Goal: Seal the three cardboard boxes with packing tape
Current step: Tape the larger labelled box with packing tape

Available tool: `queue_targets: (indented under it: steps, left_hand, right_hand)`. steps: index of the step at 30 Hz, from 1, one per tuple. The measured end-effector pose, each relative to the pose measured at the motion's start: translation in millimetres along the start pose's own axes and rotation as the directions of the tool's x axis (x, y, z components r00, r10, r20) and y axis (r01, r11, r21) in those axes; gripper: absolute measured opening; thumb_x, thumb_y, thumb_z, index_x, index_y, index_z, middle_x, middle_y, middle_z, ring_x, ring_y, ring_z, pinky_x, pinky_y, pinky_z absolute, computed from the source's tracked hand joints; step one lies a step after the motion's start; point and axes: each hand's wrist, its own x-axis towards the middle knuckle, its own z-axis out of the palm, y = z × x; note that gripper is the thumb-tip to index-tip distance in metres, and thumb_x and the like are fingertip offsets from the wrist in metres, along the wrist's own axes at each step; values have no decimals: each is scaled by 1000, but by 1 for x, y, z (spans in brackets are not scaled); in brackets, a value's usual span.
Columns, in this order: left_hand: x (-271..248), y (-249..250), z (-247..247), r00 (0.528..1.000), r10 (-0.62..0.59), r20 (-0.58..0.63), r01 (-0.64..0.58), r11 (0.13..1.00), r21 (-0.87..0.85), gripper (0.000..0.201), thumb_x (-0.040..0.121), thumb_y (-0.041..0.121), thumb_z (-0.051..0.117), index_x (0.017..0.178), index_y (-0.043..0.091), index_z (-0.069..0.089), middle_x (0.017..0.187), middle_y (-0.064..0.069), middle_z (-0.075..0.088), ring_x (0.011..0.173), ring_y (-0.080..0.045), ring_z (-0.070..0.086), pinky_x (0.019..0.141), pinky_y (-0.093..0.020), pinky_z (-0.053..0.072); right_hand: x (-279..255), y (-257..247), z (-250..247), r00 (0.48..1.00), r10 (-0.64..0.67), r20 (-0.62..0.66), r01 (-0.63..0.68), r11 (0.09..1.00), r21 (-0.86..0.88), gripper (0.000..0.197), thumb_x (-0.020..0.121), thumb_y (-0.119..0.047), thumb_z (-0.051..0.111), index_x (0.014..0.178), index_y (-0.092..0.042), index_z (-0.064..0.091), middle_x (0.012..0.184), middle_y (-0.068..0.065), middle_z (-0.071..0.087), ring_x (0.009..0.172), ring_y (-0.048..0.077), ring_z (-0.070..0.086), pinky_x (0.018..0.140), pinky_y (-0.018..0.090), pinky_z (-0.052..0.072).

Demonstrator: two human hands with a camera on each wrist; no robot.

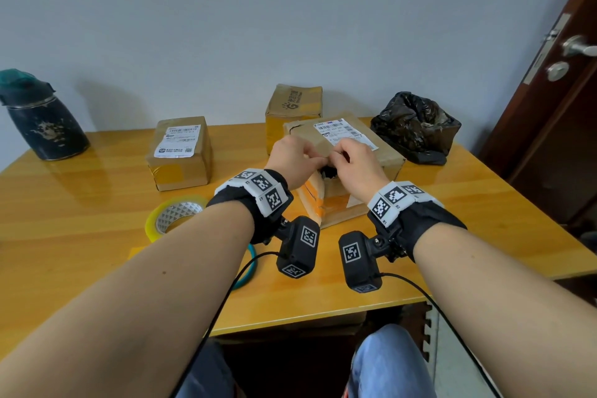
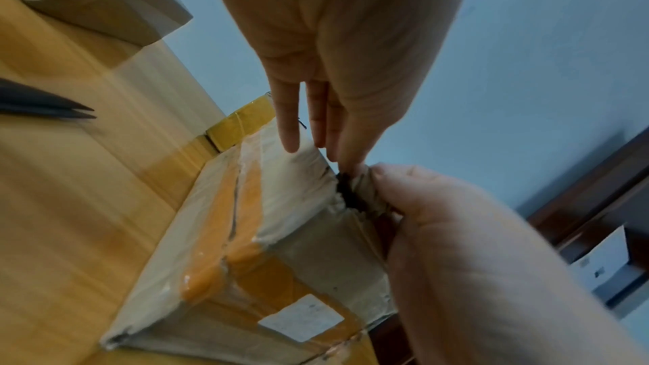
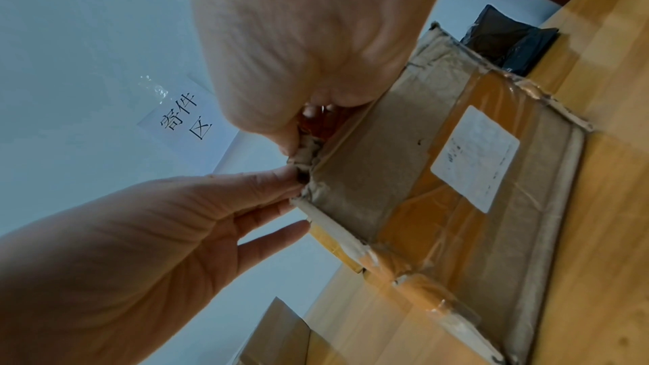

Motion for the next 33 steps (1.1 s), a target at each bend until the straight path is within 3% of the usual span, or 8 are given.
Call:
queue_targets:
  steps: [8,10,14,18,24,27,30,33]
  left_hand:
    - [-2,-4,-2,1000,26,13,-25,997,-75,0,86,15,70,86,15,70,90,1,68,82,-8,59,67,-13,43]
    - [-4,-4,-1,999,49,20,-48,997,-65,6,85,17,71,90,16,73,89,4,68,80,-4,57,64,-10,41]
    - [-3,-4,-3,995,96,10,-96,995,12,9,85,15,70,92,16,76,86,6,66,84,-9,59,77,-20,49]
    - [-5,-2,-5,987,158,23,-159,984,81,9,85,10,69,89,15,75,83,5,65,79,-8,57,71,-15,43]
    - [-7,4,-8,986,126,113,-133,990,56,10,88,8,63,84,14,69,107,0,66,101,-12,58,79,-18,42]
    - [-9,2,-11,987,93,127,-106,989,98,22,91,2,51,95,10,71,115,-5,64,109,-18,57,79,-22,41]
    - [-10,-3,-12,989,102,106,-111,991,81,36,85,-9,45,96,17,68,122,-3,59,116,-18,52,83,-20,40]
    - [-15,-4,-12,981,159,114,-166,985,51,43,85,-7,49,115,20,63,127,1,58,119,-15,51,83,-16,37]
  right_hand:
    - [-2,3,-1,1000,-20,-5,20,1000,22,15,95,-8,47,82,-6,55,86,9,56,81,21,50,69,30,38]
    - [-2,2,-1,1000,-20,-4,20,999,29,15,95,-8,48,83,-6,55,86,9,57,80,21,50,69,30,39]
    - [-4,1,-1,1000,5,-4,-5,998,55,15,94,-8,51,86,2,59,90,15,60,85,27,54,76,36,45]
    - [-8,-1,-3,999,41,-4,-40,992,122,14,91,-8,55,79,-1,57,86,11,56,84,26,53,78,36,45]
    - [-12,-3,-5,998,64,1,-64,988,138,13,83,-5,57,79,7,57,90,19,60,86,31,55,77,40,46]
    - [-13,-3,-4,999,41,2,-41,992,120,13,78,-4,60,78,8,56,90,18,60,86,29,55,77,39,46]
    - [-14,-1,-4,1000,-26,13,26,999,47,8,76,-5,61,79,1,57,88,12,58,85,27,54,75,37,47]
    - [-18,6,-7,982,-173,83,183,973,-140,15,76,-11,63,89,-12,55,92,1,53,88,22,50,74,36,47]
